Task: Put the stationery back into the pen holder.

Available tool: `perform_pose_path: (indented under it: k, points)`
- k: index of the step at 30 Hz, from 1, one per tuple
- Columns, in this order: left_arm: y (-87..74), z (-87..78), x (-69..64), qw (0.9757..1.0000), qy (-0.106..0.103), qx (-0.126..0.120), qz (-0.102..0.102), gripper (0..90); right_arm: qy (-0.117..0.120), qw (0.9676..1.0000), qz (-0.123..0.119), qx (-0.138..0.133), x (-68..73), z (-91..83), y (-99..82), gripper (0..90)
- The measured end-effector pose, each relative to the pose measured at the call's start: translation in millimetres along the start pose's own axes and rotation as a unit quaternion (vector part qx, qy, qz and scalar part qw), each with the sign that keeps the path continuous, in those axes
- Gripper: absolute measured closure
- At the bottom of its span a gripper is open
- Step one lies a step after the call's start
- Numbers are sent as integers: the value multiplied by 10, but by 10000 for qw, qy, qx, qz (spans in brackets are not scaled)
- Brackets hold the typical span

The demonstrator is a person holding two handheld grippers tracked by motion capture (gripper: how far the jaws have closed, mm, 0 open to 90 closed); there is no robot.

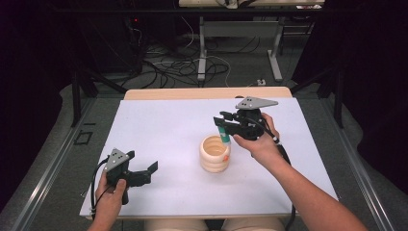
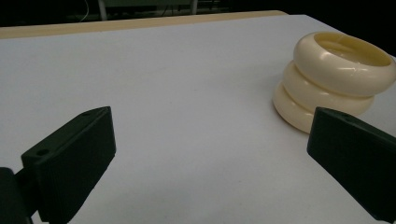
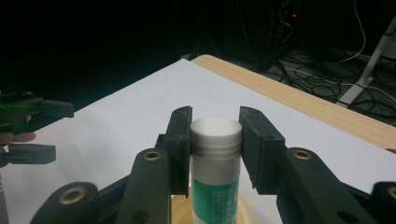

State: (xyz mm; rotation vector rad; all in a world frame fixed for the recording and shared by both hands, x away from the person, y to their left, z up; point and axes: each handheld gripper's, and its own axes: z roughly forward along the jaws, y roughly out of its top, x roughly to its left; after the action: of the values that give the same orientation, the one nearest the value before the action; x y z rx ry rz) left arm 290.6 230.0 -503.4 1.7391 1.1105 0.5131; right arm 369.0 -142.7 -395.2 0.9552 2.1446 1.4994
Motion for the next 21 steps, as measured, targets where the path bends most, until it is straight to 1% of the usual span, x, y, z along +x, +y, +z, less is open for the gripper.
perform_pose_path:
  k: [3,4,9,14,15,16,20,21]
  points:
    - [0,-2,1,10000,1,-1,-2,11,5,10000,1,-53,22,31,-63,652]
    - [0,-3,1,10000,2,-4,-2,11,5,10000,-17,-54,34,63,-109,652]
    - [-4,-5,0,10000,3,-1,-11,11,38,10000,-31,-67,58,116,-183,652]
    - [-4,-18,7,10000,-1,15,-15,11,3,10000,-98,-17,97,178,-266,652]
    - [-5,-18,6,10000,5,11,-14,11,-2,10000,-78,-9,107,189,-284,652]
    - [-5,-18,5,10000,5,10,-14,11,-20,9999,-86,-53,117,206,-307,652]
    - [-5,-18,5,10000,3,11,-15,11,-50,9999,-128,-88,130,241,-383,652]
    - [-5,-17,6,10000,4,13,-14,11,-54,9998,-154,-151,129,247,-403,652]
